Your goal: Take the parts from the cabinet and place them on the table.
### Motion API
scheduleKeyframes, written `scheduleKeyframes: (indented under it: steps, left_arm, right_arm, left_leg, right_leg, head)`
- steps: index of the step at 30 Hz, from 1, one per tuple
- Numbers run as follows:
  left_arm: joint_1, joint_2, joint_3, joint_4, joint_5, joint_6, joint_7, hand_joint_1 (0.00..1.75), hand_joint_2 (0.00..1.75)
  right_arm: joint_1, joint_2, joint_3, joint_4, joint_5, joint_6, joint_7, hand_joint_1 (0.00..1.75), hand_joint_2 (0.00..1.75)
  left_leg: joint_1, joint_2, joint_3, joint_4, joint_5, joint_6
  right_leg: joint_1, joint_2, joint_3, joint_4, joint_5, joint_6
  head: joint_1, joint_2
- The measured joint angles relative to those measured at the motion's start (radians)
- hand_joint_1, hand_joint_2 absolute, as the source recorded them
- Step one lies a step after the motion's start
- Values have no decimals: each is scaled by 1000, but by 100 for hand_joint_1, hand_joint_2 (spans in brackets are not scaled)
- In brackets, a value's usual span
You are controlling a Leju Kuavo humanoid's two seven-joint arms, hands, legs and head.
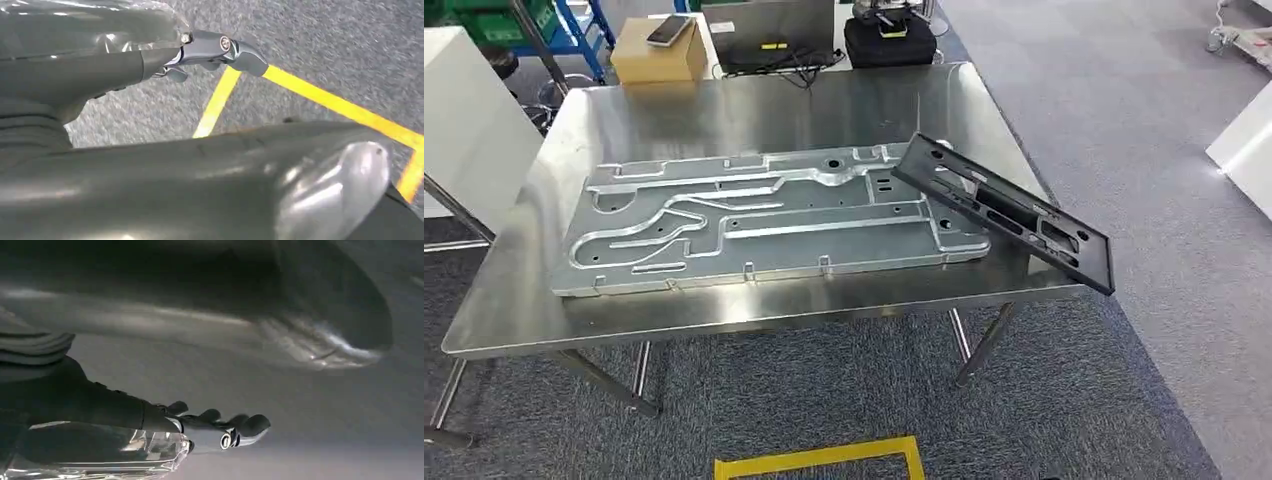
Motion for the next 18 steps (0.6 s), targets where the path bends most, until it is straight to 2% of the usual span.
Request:
scheduleKeyframes:
  steps: [1,2,3,4,5,6,7,8,9,10,11,12,13,14,15,16,17,18]
  left_arm:
    - [1,-2,-3,0,-10,-1,4,0,0]
    - [1,-3,-8,0,-20,-1,12,0,0]
    - [0,-4,-15,0,-19,-1,20,0,0]
    - [1,-5,-24,0,-19,0,29,0,0]
    - [2,-6,-28,0,-19,-1,37,0,0]
    - [2,-7,-35,0,-19,-1,44,0,0]
    - [2,-8,-45,0,-19,-1,50,0,0]
    - [1,-8,-53,0,-19,-1,55,0,0]
    - [0,-8,-59,0,-19,-1,58,0,0]
    - [-2,-8,-66,0,-19,-1,61,0,0]
    - [-2,-9,-76,0,-19,-3,62,0,0]
    - [-2,-11,-83,0,-19,-5,62,0,0]
    - [-1,-11,-90,0,-19,-7,64,0,0]
    - [-1,-13,-100,0,-19,-8,65,0,0]
    - [-3,-15,-106,0,-19,-9,68,0,0]
    - [-4,-16,-112,0,-19,-8,69,0,0]
    - [-4,-16,-119,0,-19,-5,72,0,0]
    - [-5,-17,-124,0,-19,-2,73,0,0]
  right_arm:
    - [-8,4,0,39,5,24,60,0,0]
    - [-11,10,0,78,7,58,116,0,0]
    - [-14,15,0,105,10,95,145,0,0]
    - [-16,18,0,127,8,130,160,0,0]
    - [-19,21,-2,149,-3,168,169,0,0]
    - [-22,23,-8,163,-14,198,174,0,0]
    - [-25,25,-15,176,-25,225,177,0,0]
    - [-28,27,-19,185,-31,241,178,0,0]
    - [-33,31,-24,194,-32,254,179,0,0]
    - [-35,34,-27,201,-32,262,180,0,0]
    - [-35,34,-32,208,-32,270,185,0,0]
    - [-39,34,-37,213,-32,276,190,0,0]
    - [-41,34,-41,218,-33,278,193,0,0]
    - [-42,33,-47,223,-35,278,198,0,0]
    - [-43,33,-53,226,-36,278,200,0,0]
    - [-45,33,-58,228,-38,278,202,0,0]
    - [-47,33,-61,231,-39,284,206,0,0]
    - [-49,33,-64,235,-39,289,208,0,0]
  left_leg:
    - [1,0,-17,56,-67,-2]
    - [1,0,-35,135,-129,-5]
    - [1,0,-50,215,-170,-8]
    - [1,0,-53,270,-175,-10]
    - [1,0,-38,282,-149,-10]
    - [1,0,-6,256,-110,-7]
    - [1,0,47,191,-73,-2]
    - [-1,0,115,98,-60,6]
    - [-5,0,190,-2,-86,16]
    - [-9,1,232,-79,-109,18]
    - [-12,1,214,-68,-102,20]
    - [-15,0,213,-70,-98,23]
    - [-17,1,208,-69,-90,31]
    - [-5,6,197,-77,-72,40]
    - [-6,10,183,-77,-60,48]
    - [-7,12,168,-77,-49,59]
    - [-7,12,153,-77,-36,59]
    - [-8,12,137,-76,-24,58]
  right_leg:
    - [1,-1,-12,0,10,-6]
    - [3,-1,-26,1,20,-9]
    - [5,-3,-41,3,31,-10]
    - [7,-4,-58,6,42,-10]
    - [9,-4,-75,10,52,-9]
    - [10,-4,-92,16,60,-8]
    - [12,-4,-109,22,68,-7]
    - [13,-4,-123,28,76,-5]
    - [15,-4,-131,35,81,-1]
    - [18,-4,-136,40,86,5]
    - [16,-6,-135,37,98,11]
    - [12,-7,-138,36,106,17]
    - [12,-6,-140,35,115,22]
    - [12,-1,-146,40,110,30]
    - [8,4,-158,63,63,38]
    - [5,5,-175,117,-6,44]
    - [2,5,-192,187,-67,50]
    - [0,5,-207,261,-111,54]
  head:
    - [0,0]
    - [0,0]
    - [0,0]
    - [0,0]
    - [0,0]
    - [0,0]
    - [0,0]
    - [0,0]
    - [0,0]
    - [0,0]
    - [0,0]
    - [0,0]
    - [0,0]
    - [0,0]
    - [0,0]
    - [0,0]
    - [0,0]
    - [0,0]
